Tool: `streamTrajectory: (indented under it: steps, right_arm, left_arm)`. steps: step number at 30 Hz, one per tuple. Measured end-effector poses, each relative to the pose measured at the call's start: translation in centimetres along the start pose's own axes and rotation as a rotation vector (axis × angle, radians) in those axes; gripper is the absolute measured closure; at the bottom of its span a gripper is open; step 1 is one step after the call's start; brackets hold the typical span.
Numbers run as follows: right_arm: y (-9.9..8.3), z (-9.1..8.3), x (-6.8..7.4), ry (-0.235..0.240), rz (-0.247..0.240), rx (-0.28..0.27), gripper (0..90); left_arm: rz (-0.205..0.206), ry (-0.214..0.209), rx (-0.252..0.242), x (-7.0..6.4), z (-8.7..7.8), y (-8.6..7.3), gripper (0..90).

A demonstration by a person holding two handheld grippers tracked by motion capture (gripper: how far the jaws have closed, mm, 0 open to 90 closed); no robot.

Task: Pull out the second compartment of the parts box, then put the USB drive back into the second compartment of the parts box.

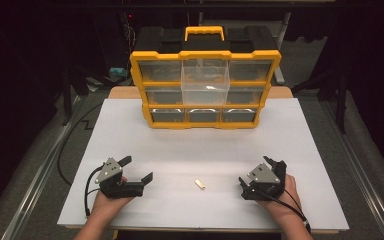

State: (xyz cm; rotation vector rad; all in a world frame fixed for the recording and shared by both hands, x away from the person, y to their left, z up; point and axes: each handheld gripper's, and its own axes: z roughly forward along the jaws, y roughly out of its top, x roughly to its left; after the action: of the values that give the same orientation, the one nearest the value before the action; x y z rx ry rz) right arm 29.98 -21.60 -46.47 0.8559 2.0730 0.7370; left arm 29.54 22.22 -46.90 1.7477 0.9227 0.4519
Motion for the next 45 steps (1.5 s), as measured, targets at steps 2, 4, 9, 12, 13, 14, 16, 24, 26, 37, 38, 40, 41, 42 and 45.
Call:
streamTrajectory:
  steps: [2, 4, 9, 12, 13, 14, 16, 24, 26, 37, 38, 40, 41, 42, 45]
  right_arm:
    - [-0.2, -0.1, -0.1, 0.025, 0.058, -0.009, 0.1]
    - [-0.3, -0.3, -0.2, 0.044, 0.112, -0.027, 0.0]
    - [-0.7, -0.3, -0.7, 0.109, 0.293, -0.099, 0.0]
    - [-0.8, -0.2, -1.0, 0.161, 0.364, -0.135, 0.0]
    - [-0.8, -0.3, -1.1, 0.167, 0.374, -0.144, 0.0]
    - [-0.8, -0.3, -1.2, 0.167, 0.381, -0.157, 0.0]
    - [-0.7, -0.2, -1.2, 0.167, 0.376, -0.163, 0.0]
    - [-0.2, -0.2, -1.0, 0.165, 0.348, -0.196, 0.0]
    - [-0.1, -0.1, -1.1, 0.167, 0.356, -0.188, 0.0]
    - [0.1, -0.1, -1.1, 0.156, 0.346, -0.173, 0.0]
    - [0.1, -0.1, -1.1, 0.154, 0.345, -0.172, 0.0]
    - [0.1, 0.0, -1.1, 0.151, 0.344, -0.17, 0.1]
    - [0.1, 0.0, -1.1, 0.15, 0.343, -0.168, 0.1]
    - [0.0, -0.1, -1.1, 0.145, 0.347, -0.165, 0.4]
    - [0.0, -0.1, -1.2, 0.142, 0.347, -0.166, 0.6]
  left_arm:
    - [0.001, 0.0, 0.0, 0.0, -0.1, 0.0, 0.1]
    - [0.005, -0.003, 0.002, 0.0, -0.2, 0.0, 0.0]
    - [0.012, -0.011, -0.005, -0.1, -0.3, 0.1, 0.1]
    - [0.014, -0.007, -0.004, 0.0, -0.3, 0.1, 0.1]
    - [0.013, -0.004, -0.006, 0.0, -0.3, 0.1, 0.1]
    - [0.01, -0.002, -0.009, 0.0, -0.3, 0.1, 0.1]
    - [0.002, 0.0, -0.009, 0.1, -0.4, 0.1, 0.1]
    - [-0.006, 0.014, -0.02, 0.4, -0.8, 0.1, 0.0]
    - [-0.005, 0.018, -0.021, 0.4, -0.8, 0.1, 0.0]
    - [0.008, 0.027, -0.004, 0.4, -0.5, 0.1, 0.0]
    - [0.01, 0.029, -0.002, 0.4, -0.4, 0.1, 0.0]
    - [0.01, 0.028, -0.003, 0.4, -0.4, 0.1, 0.0]
    - [0.006, 0.024, -0.004, 0.4, -0.3, 0.1, 0.0]
    - [0.004, 0.021, -0.006, 0.4, -0.3, 0.2, 0.0]
    - [0.012, 0.017, -0.006, 0.3, -0.3, 0.2, 0.0]
